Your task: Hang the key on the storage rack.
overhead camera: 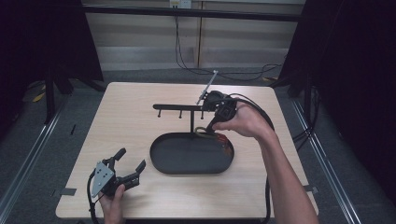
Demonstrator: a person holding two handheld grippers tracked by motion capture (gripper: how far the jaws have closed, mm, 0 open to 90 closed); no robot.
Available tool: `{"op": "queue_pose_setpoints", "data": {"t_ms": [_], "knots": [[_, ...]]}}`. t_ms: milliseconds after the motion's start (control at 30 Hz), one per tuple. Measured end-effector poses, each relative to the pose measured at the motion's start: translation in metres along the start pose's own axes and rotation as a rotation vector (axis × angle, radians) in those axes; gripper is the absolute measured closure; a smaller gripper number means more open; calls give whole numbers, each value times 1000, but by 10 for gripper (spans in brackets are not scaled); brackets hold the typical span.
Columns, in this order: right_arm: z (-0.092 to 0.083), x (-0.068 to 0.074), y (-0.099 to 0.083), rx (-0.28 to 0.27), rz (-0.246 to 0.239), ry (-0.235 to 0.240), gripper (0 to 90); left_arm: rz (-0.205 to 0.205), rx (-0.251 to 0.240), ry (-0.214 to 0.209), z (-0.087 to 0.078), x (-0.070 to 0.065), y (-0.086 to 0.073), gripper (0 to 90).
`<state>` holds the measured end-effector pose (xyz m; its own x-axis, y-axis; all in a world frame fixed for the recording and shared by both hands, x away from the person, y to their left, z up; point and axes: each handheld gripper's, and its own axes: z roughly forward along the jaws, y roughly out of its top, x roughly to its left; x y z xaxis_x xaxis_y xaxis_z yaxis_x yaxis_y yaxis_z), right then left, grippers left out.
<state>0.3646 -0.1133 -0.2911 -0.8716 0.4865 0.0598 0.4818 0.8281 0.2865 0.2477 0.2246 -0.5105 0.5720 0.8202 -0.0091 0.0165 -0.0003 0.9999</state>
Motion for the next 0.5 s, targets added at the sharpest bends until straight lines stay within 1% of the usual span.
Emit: {"op": "queue_pose_setpoints", "data": {"t_ms": [33,100,133,300,333,433,500], "knots": [[-4,-4,3,-9,3,1,853,0,0,0,0,0,0,158],[-6,-5,5,-9,6,0,854,0,0,0,0,0,0,158],[-8,-8,9,0,-2,-5,854,0,0,0,0,0,0,158],[-6,-8,18,-3,-12,-23,854,-1,1,-1,0,0,0,158],[-5,-9,20,1,-13,-20,854,0,1,0,0,0,0,158],[-5,-14,27,-5,-7,-34,853,0,0,0,0,0,0,158],[-5,-15,30,1,-10,-27,853,0,0,0,0,0,0,158]]}}
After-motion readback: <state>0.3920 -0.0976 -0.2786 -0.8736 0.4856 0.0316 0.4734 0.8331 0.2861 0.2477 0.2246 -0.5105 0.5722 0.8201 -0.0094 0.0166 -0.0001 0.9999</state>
